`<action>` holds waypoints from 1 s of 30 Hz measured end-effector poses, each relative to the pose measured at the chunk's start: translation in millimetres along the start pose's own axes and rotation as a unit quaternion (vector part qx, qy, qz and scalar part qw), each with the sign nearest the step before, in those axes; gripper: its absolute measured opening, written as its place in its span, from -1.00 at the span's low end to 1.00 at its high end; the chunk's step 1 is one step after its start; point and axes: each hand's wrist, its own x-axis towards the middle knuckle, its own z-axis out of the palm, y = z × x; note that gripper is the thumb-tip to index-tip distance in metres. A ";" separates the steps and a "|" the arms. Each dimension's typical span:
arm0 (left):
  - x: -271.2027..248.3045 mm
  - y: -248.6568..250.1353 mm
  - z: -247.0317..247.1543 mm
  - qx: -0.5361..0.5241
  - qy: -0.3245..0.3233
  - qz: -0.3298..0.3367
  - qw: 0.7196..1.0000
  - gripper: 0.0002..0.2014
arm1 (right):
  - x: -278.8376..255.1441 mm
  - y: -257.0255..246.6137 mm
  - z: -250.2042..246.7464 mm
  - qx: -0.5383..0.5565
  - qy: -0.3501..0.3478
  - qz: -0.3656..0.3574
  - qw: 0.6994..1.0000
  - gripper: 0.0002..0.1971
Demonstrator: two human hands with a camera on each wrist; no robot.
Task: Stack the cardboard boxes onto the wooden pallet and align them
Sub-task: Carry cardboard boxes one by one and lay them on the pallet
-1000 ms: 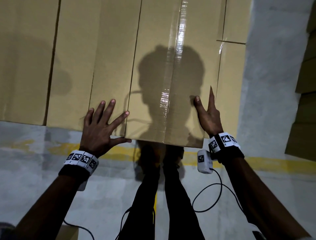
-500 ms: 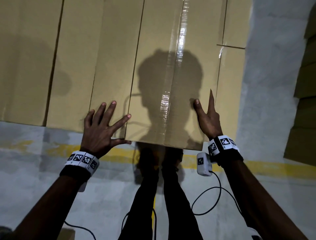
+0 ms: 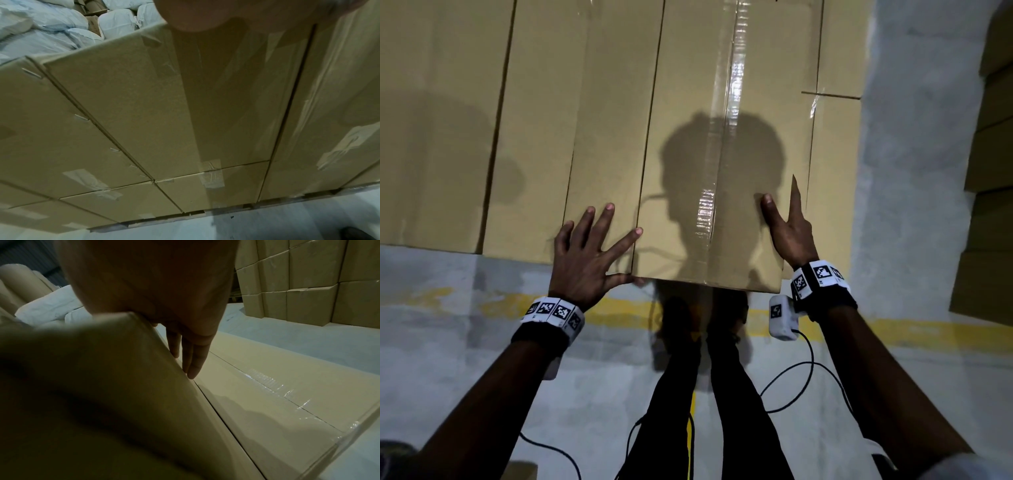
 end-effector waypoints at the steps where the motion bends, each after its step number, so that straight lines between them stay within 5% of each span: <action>1: -0.4 0.0 -0.2 -0.001 -0.001 0.000 1.000 -0.14 | 0.5 0.7 0.2 0.004 0.000 0.001 1.000 -0.23; 11: -1.2 0.5 -1.5 -0.009 -0.013 -0.001 1.000 -0.15 | 2.8 5.1 -0.5 0.015 0.004 -0.012 1.000 -0.23; 19: -1.5 4.7 -26.2 -0.015 -0.114 -0.011 0.993 -0.18 | -8.1 1.6 -10.8 -0.034 -0.014 -0.002 0.999 -0.20; 26: -15.9 29.8 -82.0 -0.069 -0.226 -0.098 0.967 -0.14 | -64.0 -17.7 -38.6 -0.035 -0.025 0.014 0.999 -0.17; 30: -30.3 55.7 -119.9 -0.177 -0.235 -0.161 0.942 -0.20 | -101.4 -34.2 -57.7 -0.056 -0.043 -0.032 0.997 -0.19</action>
